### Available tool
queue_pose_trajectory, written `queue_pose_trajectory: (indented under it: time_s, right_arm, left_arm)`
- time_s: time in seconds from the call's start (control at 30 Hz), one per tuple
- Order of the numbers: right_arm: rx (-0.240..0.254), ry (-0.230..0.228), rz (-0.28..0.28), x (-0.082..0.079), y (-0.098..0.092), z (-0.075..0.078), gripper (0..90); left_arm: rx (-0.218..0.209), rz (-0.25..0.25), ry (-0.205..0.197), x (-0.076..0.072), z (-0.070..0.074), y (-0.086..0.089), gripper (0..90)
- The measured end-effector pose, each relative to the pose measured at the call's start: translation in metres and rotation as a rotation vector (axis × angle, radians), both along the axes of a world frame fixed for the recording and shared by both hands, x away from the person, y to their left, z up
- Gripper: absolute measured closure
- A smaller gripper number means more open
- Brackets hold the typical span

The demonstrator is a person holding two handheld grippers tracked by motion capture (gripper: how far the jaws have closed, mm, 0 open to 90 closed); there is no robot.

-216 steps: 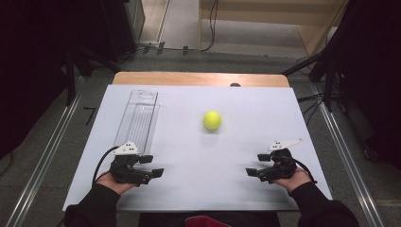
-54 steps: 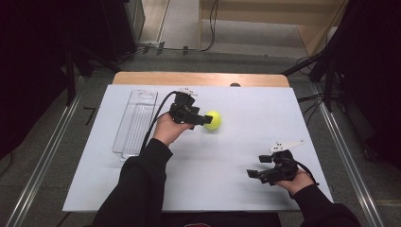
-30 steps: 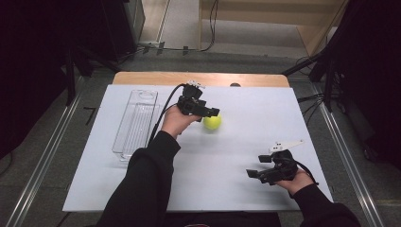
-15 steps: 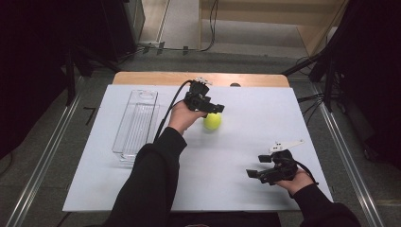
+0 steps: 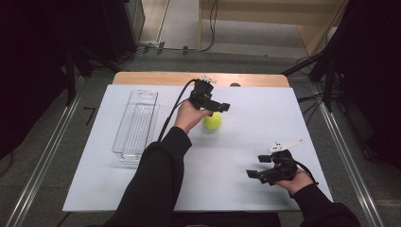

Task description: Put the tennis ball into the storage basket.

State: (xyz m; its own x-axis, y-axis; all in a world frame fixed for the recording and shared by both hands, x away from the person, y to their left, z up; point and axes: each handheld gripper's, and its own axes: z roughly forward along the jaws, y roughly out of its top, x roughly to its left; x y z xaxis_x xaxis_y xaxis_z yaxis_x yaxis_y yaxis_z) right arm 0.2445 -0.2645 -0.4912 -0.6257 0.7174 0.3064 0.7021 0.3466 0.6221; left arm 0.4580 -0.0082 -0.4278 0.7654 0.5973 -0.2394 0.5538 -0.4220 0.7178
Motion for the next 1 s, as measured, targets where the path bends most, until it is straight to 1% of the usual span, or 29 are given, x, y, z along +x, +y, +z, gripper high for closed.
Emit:
queue_pose_trajectory:
  time_s: [0.03, 0.07, 0.23, 0.5, 0.57, 0.8, 1.0]
  right_arm:
    - [-0.001, 0.0, 0.0, 0.0, 0.0, 0.0, 12.7]
    - [0.0, -0.001, 0.0, 0.0, 0.0, 0.0, 12.7]
    - [-0.002, -0.001, -0.002, 0.0, 0.0, 0.0, 12.7]
    - [-0.001, -0.002, -0.001, 0.0, 0.0, 0.0, 12.7]
    - [-0.001, -0.002, 0.0, 0.0, 0.0, 0.0, 12.7]
    - [0.001, -0.002, 0.0, 0.0, 0.0, 0.0, 12.7]
    - [-0.002, -0.001, 0.001, 0.0, 0.0, 0.0, 12.7]
  left_arm:
    - [-0.004, 0.005, 0.013, 0.001, -0.001, 0.0, 0.0]
    - [-0.006, 0.003, 0.022, 0.002, -0.001, 0.0, 0.0]
    - [0.005, 0.01, 0.029, 0.003, -0.002, 0.002, 0.0]
    - [0.034, 0.01, 0.022, 0.004, -0.006, 0.002, 0.0]
    - [0.035, 0.012, 0.025, 0.004, -0.007, 0.001, 0.0]
    - [0.053, 0.003, 0.032, 0.004, -0.013, 0.0, 0.2]
    - [0.057, 0.015, 0.043, 0.003, -0.02, 0.001, 0.2]
